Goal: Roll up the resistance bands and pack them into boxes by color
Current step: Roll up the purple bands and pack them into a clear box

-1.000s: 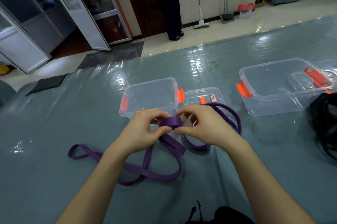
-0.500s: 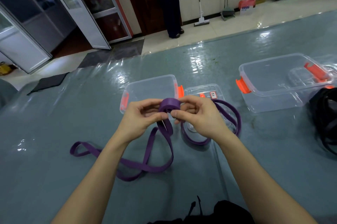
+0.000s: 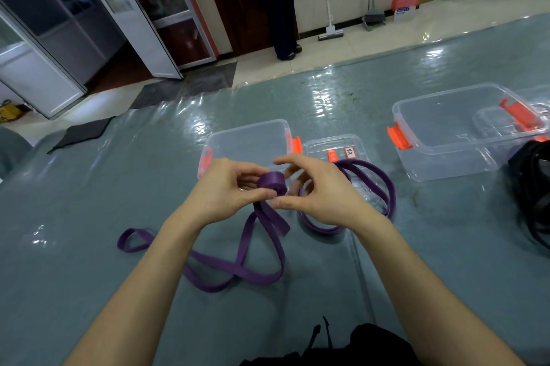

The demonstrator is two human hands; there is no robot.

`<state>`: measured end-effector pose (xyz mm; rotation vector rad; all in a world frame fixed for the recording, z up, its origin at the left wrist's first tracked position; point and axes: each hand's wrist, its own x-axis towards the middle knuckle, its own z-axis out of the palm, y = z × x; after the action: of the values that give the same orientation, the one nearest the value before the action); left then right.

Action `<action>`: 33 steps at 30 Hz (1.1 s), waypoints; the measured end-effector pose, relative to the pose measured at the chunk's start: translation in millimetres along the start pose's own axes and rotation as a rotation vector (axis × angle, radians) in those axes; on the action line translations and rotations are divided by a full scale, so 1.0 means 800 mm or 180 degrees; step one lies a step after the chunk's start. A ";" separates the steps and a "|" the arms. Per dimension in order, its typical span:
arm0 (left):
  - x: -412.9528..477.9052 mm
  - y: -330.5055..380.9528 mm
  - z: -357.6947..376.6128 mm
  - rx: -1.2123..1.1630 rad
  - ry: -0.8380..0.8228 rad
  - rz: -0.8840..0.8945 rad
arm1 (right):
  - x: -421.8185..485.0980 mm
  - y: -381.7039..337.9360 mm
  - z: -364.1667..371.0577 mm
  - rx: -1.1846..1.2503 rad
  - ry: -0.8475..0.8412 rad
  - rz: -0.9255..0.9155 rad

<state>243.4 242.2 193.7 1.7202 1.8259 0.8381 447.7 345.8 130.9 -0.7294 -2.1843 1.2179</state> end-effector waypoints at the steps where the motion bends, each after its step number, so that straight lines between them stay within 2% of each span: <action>1: 0.002 0.005 -0.004 0.0507 -0.0099 0.0085 | 0.003 -0.003 -0.003 -0.0218 0.0033 -0.0133; 4: 0.011 0.021 -0.011 0.1646 -0.0354 0.0260 | 0.010 -0.016 -0.002 -0.0537 -0.0012 -0.0250; 6: 0.015 0.026 -0.012 0.1843 -0.0364 0.0248 | 0.009 -0.017 0.000 -0.0535 0.0040 -0.0274; 12: 0.010 -0.002 -0.005 -0.0219 0.0000 -0.0079 | 0.001 -0.005 0.002 -0.0225 0.0621 -0.0524; 17: -0.003 -0.022 0.017 -0.1232 0.0159 -0.0349 | -0.002 0.005 0.008 0.0764 0.0423 -0.0138; 20: -0.007 -0.025 0.021 -0.1356 0.0270 -0.0347 | -0.003 0.009 0.013 0.1347 0.0240 0.0001; 23: -0.013 -0.021 0.018 -0.1071 0.0212 -0.0319 | -0.002 0.012 0.011 0.1763 0.0026 0.0103; 26: -0.012 -0.012 0.008 -0.0215 -0.0159 -0.0141 | -0.003 0.016 0.006 0.1211 -0.0326 0.0133; 28: -0.010 -0.008 0.003 0.0246 -0.0314 -0.0068 | -0.005 0.017 0.010 0.0845 -0.0346 0.0075; 30: -0.009 -0.009 0.001 0.0041 -0.0223 -0.0091 | -0.007 0.013 0.016 0.0988 -0.0147 0.0014; 33: -0.015 -0.018 0.007 -0.0965 0.0134 -0.0247 | -0.009 0.006 0.021 0.1744 0.0215 0.0029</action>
<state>238.9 230.5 178.9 1.4427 1.6796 1.0643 442.5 333.4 117.5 -0.5346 -1.6706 1.6673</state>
